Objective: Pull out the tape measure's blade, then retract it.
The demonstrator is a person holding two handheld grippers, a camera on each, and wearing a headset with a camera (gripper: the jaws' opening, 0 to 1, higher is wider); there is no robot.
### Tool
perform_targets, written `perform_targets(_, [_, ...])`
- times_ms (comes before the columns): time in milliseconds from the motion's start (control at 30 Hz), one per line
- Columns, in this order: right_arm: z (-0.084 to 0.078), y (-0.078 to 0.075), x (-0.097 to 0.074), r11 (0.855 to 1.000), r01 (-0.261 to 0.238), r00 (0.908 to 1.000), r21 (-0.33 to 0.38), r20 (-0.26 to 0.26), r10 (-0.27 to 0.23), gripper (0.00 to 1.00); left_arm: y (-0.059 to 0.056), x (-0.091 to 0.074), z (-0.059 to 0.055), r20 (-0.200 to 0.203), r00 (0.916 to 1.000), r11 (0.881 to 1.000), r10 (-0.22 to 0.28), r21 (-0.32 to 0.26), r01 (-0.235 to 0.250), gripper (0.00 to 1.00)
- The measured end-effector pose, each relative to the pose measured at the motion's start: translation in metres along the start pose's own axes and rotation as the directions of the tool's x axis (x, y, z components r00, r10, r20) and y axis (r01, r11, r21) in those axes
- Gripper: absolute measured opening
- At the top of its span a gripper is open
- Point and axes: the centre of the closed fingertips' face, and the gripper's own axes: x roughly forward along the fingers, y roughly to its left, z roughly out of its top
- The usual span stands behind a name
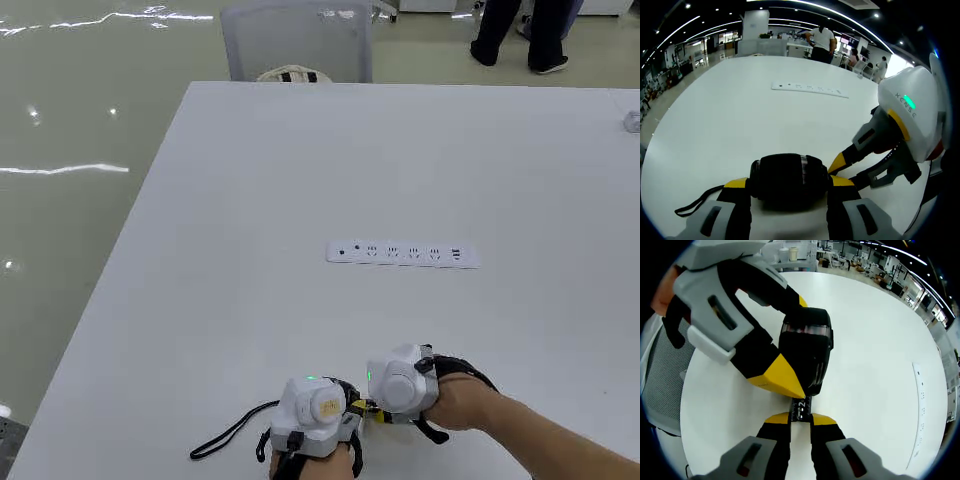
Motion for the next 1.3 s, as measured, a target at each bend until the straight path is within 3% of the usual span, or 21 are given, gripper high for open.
perform_targets(1033, [0.0055,-0.0007,0.0036,1.000,-0.010,0.9999,0.008,-0.008,0.010,0.14,0.0000,-0.0002,0.0008,0.002,1.0000,1.000,-0.004,0.001,0.004,0.57])
perform_targets(1300, [0.0076,-0.0010,0.0037,1.000,-0.007,0.9999,0.029,0.015,0.006,0.14,0.0002,0.0004,0.0010,0.016,0.9999,1.000,0.004,0.006,-0.004,0.56])
